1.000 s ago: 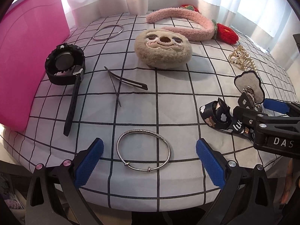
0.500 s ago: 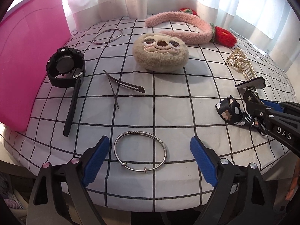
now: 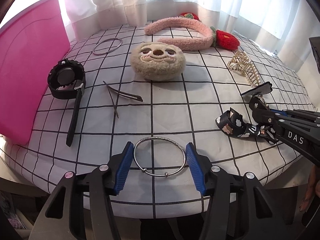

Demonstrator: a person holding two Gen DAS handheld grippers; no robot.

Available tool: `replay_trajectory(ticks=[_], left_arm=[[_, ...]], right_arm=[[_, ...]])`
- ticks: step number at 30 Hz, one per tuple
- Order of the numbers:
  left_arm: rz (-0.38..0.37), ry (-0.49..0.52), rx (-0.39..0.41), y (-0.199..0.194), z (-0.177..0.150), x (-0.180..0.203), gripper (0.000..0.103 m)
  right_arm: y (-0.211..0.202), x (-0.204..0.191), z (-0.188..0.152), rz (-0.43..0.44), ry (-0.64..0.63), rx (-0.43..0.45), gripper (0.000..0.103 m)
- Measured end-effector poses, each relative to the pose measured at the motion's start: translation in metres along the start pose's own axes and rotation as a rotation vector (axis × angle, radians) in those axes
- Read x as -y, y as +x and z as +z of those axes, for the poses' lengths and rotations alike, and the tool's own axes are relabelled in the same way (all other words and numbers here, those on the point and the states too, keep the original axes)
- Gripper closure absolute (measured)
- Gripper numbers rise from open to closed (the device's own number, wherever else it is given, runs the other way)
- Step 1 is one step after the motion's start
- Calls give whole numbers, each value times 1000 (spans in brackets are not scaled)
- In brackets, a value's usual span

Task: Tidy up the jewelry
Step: 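Grasp the silver bangle with the left gripper while the right gripper lifts the black clip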

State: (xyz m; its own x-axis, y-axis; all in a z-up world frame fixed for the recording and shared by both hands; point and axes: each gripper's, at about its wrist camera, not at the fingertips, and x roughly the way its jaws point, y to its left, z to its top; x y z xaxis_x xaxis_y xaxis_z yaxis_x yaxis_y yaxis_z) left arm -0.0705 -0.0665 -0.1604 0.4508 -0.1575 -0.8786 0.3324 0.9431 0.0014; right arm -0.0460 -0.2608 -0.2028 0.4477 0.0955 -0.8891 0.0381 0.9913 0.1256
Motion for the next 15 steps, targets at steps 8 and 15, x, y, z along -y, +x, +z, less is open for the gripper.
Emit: replay_trajectory(ticks=[8,15], left_arm=[[8,-7,56,-23,10,-7,51],[18,-29,127,-50,29,-22,51]], right_arm=[[-19,-6,3,17,-12,44,94],[-42,-18,22,26,-36,97,94]])
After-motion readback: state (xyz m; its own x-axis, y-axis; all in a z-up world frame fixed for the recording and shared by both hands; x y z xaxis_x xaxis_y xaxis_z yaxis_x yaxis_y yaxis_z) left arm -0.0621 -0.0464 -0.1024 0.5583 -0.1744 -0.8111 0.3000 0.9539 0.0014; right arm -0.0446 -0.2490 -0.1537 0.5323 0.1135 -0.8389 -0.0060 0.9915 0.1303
